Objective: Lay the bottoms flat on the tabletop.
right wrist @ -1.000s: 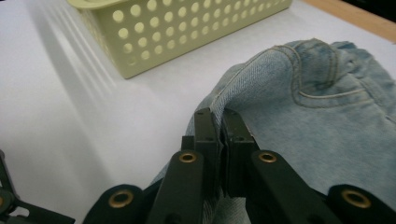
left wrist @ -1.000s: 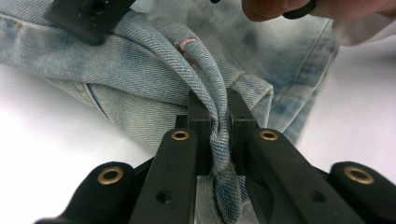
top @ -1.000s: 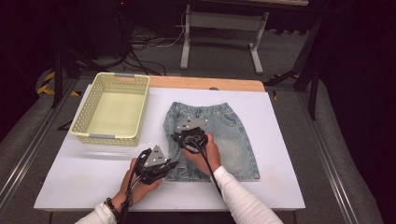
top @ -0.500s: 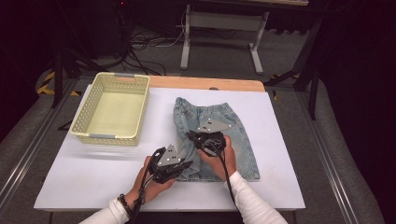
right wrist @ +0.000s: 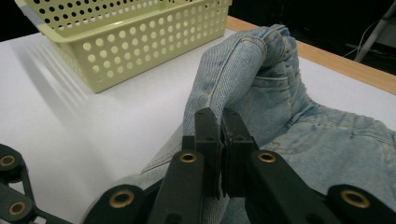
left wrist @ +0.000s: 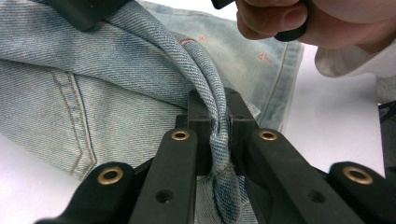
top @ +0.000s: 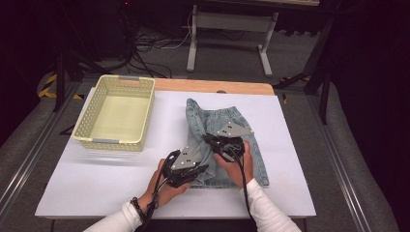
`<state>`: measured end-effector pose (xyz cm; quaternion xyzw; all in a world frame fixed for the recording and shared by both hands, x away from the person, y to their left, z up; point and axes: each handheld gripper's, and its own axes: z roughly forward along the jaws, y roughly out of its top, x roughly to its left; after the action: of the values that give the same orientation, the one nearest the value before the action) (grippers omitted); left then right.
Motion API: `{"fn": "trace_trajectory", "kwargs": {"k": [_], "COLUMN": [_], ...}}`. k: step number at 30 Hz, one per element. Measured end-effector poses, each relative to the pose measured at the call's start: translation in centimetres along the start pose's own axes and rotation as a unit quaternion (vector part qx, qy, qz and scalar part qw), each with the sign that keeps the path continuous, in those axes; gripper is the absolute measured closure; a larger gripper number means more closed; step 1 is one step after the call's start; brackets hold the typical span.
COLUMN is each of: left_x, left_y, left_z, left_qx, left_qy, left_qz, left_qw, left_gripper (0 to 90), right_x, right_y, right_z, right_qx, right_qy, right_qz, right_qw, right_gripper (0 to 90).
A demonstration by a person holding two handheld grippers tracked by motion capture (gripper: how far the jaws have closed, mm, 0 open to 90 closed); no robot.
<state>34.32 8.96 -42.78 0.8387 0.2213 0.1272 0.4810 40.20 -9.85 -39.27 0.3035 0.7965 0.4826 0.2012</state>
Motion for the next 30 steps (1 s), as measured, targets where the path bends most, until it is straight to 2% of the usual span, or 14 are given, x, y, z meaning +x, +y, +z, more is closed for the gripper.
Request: {"fn": "trace_trajectory", "kwargs": {"k": [5, 8, 10, 12, 15, 17, 19, 23, 30], "left_x": [-0.3, -0.5, -0.6, -0.7, -0.8, -0.8, -0.6, -0.1, 0.1], "left_y": [0.4, 0.4, 0.6, 0.8, 0.9, 0.7, 0.4, 0.0, -0.4], "left_z": [0.2, 0.2, -0.1, -0.7, -1.8, -2.4, -2.7, -2.7, -1.6], "left_qx": [-0.011, -0.017, -0.017, -0.021, -0.037, -0.036, -0.033, -0.019, 0.01], "left_qy": [-0.002, -0.01, -0.016, -0.008, -0.007, -0.005, -0.004, -0.001, -0.009], "left_qz": [0.001, 0.005, 0.01, 0.017, 0.02, 0.026, 0.031, 0.029, 0.025], "left_qw": [0.9999, 0.9998, 0.9997, 0.9996, 0.9991, 0.999, 0.999, 0.9994, 0.9996], "left_gripper": [81.9, 74.6, 64.2, 46.1, 29.5, 19.7, 16.2, 11.9, 8.6], "right_x": [-0.7, -1.1, -1.5, -1.8, -2.2, -2.5, -2.9, -3.9, -6.1], "right_y": [-0.2, -0.5, -0.6, -0.8, -1.2, -1.4, -1.6, -2.1, -3.5], "right_z": [-1.4, -2.2, -2.6, -3.0, -3.6, -4.0, -4.5, -5.7, -7.3], "right_qx": [-0.011, -0.016, -0.019, -0.02, -0.021, -0.023, -0.024, -0.025, -0.024], "right_qy": [-0.012, -0.021, -0.026, -0.03, -0.037, -0.041, -0.047, -0.061, -0.087], "right_qz": [0.007, 0.012, 0.018, 0.023, 0.027, 0.032, 0.036, 0.051, 0.078], "right_qw": [0.9998, 0.9996, 0.9993, 0.9991, 0.9987, 0.9984, 0.9979, 0.9966, 0.9929], "right_gripper": [86.6, 86.6, 86.6, 86.6, 86.6, 86.6, 86.6, 86.5, 86.5]}}
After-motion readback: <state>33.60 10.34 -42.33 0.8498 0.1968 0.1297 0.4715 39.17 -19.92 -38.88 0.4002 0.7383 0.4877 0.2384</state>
